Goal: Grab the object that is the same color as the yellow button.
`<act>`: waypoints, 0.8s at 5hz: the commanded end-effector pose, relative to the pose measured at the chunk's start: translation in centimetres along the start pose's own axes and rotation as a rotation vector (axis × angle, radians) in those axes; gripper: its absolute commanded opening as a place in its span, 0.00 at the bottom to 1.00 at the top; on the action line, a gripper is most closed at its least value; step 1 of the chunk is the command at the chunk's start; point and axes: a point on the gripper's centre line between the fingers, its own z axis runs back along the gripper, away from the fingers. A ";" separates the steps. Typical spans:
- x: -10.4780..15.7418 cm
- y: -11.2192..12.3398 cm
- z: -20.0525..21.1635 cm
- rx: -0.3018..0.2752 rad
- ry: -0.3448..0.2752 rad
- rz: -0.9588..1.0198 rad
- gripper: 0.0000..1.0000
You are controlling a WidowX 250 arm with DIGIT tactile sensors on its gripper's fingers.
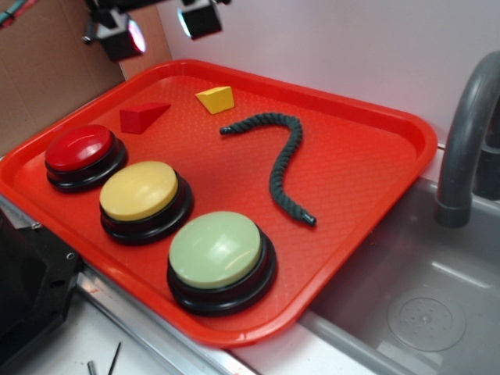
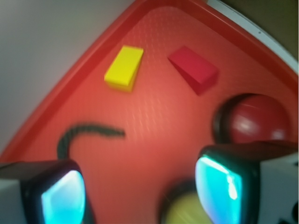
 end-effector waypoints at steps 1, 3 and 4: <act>5.0 -0.4 -3.6 0.066 -0.144 0.178 1.00; 6.8 -1.2 -6.7 0.113 -0.217 0.207 1.00; 7.5 -1.1 -7.8 0.140 -0.240 0.214 1.00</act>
